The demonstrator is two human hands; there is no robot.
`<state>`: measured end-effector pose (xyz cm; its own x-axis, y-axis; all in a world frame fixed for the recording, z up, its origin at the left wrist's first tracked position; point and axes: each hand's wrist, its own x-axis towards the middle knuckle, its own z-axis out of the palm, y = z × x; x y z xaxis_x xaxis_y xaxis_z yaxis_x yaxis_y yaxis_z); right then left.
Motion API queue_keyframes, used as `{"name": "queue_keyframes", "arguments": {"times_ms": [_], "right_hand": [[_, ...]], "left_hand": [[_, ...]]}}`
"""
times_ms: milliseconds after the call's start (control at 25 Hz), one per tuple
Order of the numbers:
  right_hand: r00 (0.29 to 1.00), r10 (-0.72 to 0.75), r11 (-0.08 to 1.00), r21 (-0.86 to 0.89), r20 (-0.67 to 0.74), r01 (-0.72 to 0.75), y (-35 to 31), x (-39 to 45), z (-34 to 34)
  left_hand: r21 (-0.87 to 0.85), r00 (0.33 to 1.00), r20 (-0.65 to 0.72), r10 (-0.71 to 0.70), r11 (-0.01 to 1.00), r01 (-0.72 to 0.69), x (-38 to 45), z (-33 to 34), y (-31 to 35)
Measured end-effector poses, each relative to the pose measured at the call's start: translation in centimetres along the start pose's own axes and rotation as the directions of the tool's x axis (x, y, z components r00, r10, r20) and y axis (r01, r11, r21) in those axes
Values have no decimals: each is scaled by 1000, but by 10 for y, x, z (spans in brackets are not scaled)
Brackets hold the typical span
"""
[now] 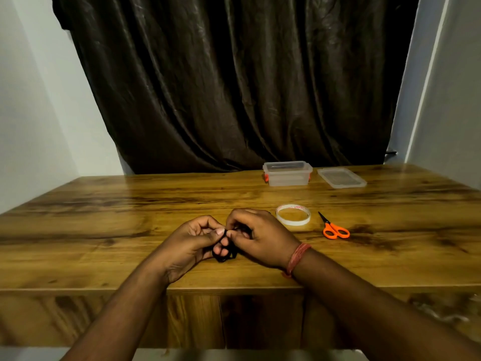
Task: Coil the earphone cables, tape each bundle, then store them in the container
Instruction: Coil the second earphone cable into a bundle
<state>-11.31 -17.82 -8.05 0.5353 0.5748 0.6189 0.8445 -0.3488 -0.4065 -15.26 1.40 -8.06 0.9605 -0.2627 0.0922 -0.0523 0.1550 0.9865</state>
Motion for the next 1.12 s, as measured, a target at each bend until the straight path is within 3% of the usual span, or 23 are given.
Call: {"name": "queue_keyframes", "arguments": {"times_ms": [600,960,1120], "right_hand": [[999,38,996,76,-8,-37,0,-1,-2],[995,41,996,86,-94,-33,0,1,-3],[995,27,996,86,-97,-19,1,0,-2]], "left_hand": [[-62,1000,13,8,998,-7,0,-4,-1],[-95,982,45,182,980,-177,4,-6,-5],[-72,978,117,175,983,-168,4,-12,-7]]}}
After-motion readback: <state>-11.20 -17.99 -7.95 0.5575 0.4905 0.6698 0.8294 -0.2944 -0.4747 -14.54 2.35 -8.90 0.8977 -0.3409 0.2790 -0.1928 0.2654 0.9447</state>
